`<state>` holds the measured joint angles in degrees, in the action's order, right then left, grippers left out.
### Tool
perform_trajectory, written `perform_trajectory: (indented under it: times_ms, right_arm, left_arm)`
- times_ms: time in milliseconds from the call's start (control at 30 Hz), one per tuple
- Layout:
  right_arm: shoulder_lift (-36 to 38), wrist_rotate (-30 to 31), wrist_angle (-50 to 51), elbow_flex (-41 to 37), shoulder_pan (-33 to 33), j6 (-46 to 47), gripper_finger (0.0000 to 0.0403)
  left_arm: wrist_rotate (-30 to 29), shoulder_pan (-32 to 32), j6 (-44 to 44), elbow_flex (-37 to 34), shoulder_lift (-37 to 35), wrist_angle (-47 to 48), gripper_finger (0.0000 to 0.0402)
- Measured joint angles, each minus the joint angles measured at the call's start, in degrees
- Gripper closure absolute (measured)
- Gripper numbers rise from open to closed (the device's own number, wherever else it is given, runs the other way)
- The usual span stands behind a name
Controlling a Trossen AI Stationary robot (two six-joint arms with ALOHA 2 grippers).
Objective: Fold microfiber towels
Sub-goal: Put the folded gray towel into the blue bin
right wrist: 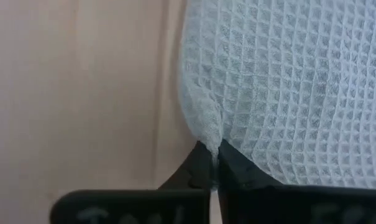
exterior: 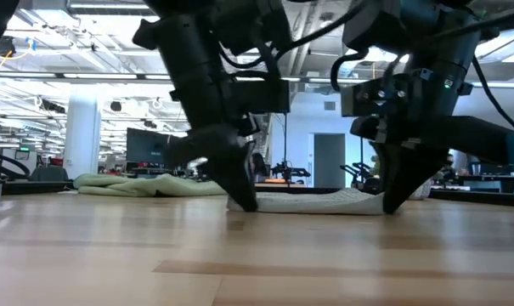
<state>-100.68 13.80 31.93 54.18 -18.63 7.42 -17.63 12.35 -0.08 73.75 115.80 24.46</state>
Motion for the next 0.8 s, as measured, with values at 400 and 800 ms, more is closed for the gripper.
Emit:
perform_trajectory:
  times_ms: [400, 800]
  right_arm:
    - [12.17, 1.59, 13.82, 1.26, -0.72, 4.23, 0.0393]
    - [27.17, -0.19, 28.67, 1.28, -11.09, 20.6, 0.0394]
  left_arm:
    - [0.53, -1.0, 1.66, 12.9, -0.05, 5.58, 0.04]
    - [7.72, -0.48, 2.5, 22.89, -0.3, 5.37, 0.0401]
